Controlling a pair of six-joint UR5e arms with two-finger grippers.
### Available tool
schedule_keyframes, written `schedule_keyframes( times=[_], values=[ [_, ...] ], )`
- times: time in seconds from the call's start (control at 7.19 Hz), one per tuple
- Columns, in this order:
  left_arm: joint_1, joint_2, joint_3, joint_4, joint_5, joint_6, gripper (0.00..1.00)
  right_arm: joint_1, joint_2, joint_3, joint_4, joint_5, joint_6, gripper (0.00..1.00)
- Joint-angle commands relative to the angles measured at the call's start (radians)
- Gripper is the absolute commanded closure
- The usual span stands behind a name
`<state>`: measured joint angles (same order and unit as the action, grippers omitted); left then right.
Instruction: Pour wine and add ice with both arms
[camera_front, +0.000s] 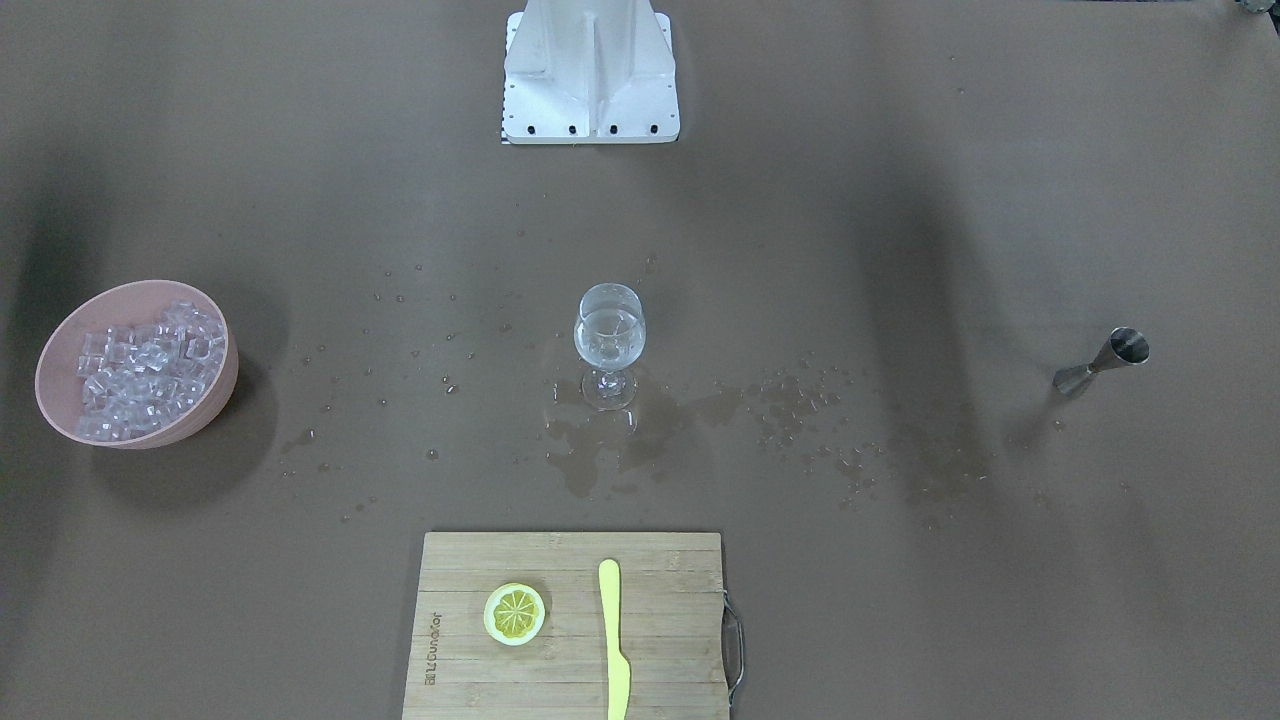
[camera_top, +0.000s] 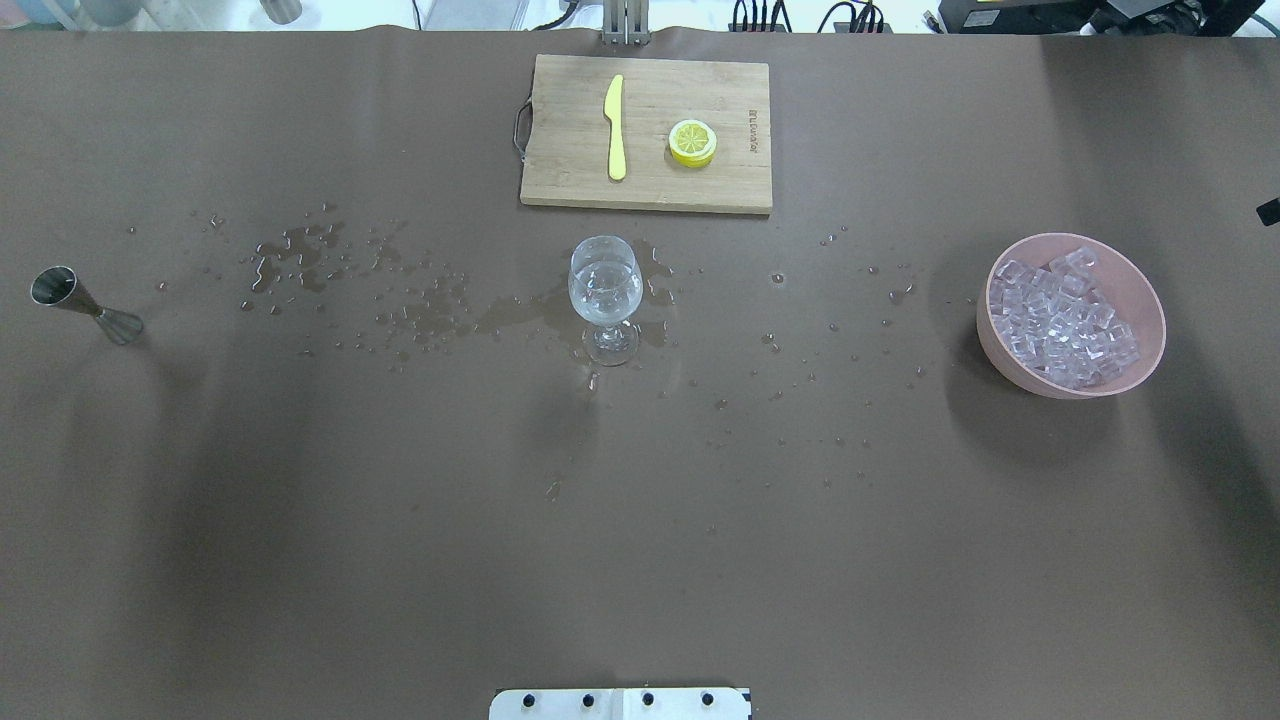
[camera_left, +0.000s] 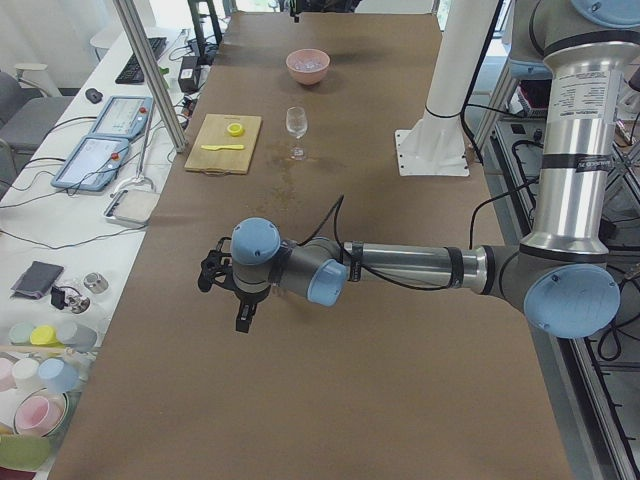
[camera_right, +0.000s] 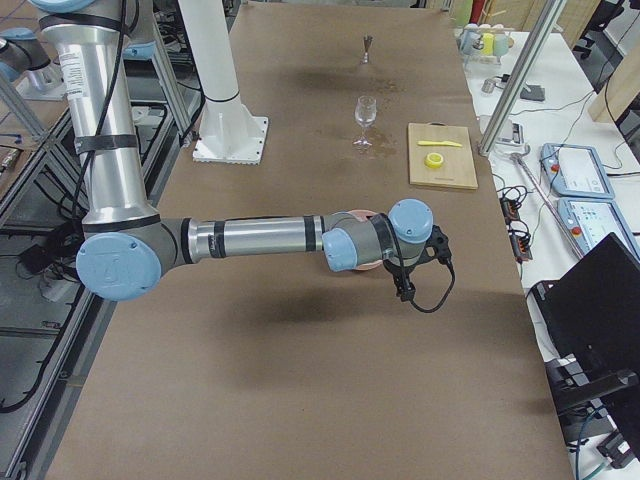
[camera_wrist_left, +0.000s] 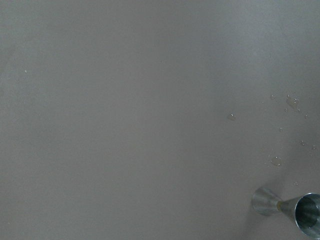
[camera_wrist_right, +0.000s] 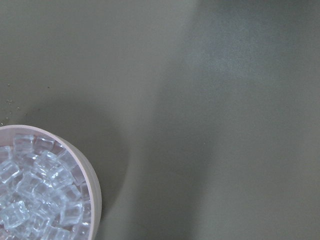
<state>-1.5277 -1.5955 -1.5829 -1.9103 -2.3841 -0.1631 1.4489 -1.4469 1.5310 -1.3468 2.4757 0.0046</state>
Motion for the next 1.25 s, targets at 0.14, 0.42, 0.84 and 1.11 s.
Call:
schedule_keyframes(
  times=[0.14, 0.42, 0.84, 1.11],
  values=[
    [0.0, 0.015, -0.032, 0.01, 0.02, -0.006, 0.02, 0.03, 0.0, 0.011, 0.0, -0.003, 0.0, 0.0],
    [0.0, 0.028, -0.031, 0.01, 0.02, -0.006, 0.02, 0.025, 0.014, 0.026, -0.011, -0.049, 0.002, 0.0],
    [0.0, 0.037, -0.02, 0.005, 0.014, -0.006, 0.02, 0.002, 0.013, 0.027, -0.012, -0.104, 0.002, 0.0],
    [-0.002, 0.045, -0.032, 0.002, 0.009, -0.007, 0.02, -0.027, 0.017, 0.032, -0.012, -0.153, 0.002, 0.0]
  ],
)
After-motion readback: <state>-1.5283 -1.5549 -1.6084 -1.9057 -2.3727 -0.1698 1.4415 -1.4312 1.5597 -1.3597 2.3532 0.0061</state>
